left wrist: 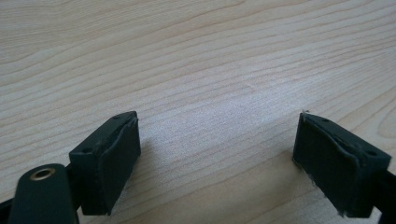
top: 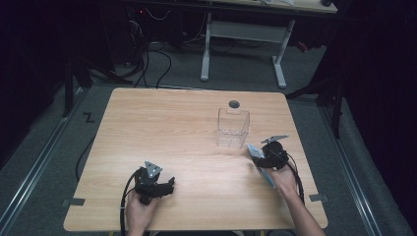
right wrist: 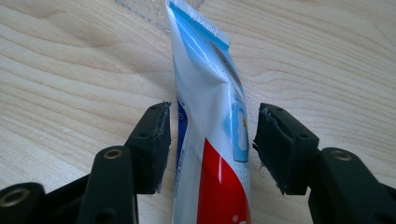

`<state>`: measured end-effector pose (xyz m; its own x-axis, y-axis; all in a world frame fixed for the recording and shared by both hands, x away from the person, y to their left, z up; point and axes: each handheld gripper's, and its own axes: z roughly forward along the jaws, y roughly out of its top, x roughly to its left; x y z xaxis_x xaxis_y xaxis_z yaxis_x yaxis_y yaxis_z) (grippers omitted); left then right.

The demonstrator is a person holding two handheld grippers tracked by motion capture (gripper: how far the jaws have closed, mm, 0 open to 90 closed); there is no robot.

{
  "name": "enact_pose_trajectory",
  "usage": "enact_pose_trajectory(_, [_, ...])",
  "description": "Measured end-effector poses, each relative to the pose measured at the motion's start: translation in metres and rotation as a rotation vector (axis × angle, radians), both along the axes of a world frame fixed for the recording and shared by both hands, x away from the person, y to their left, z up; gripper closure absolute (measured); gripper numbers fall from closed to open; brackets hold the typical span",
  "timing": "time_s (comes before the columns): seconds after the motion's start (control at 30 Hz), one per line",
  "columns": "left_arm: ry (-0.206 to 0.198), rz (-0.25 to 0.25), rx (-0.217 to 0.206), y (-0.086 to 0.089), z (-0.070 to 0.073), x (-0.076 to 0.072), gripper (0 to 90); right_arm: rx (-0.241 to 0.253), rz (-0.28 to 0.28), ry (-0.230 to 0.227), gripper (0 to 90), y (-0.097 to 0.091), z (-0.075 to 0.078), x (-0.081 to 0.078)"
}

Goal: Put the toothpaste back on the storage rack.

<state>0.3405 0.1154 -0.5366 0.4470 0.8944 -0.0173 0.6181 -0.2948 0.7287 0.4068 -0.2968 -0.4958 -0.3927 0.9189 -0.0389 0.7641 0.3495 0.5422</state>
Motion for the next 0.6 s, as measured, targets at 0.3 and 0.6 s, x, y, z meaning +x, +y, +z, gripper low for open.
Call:
enact_pose_trajectory(0.3, [0.000,0.000,0.000,0.0000,0.0000,0.0000,15.1,-0.018,-0.005,0.059,50.7,0.0020,-0.0088,0.0060])
enact_pose_trajectory(0.6, [0.000,0.002,0.000,-0.0001,0.0000,0.0009,15.1,-0.016,0.001,0.092,55.3,0.0037,-0.0067,0.0100])
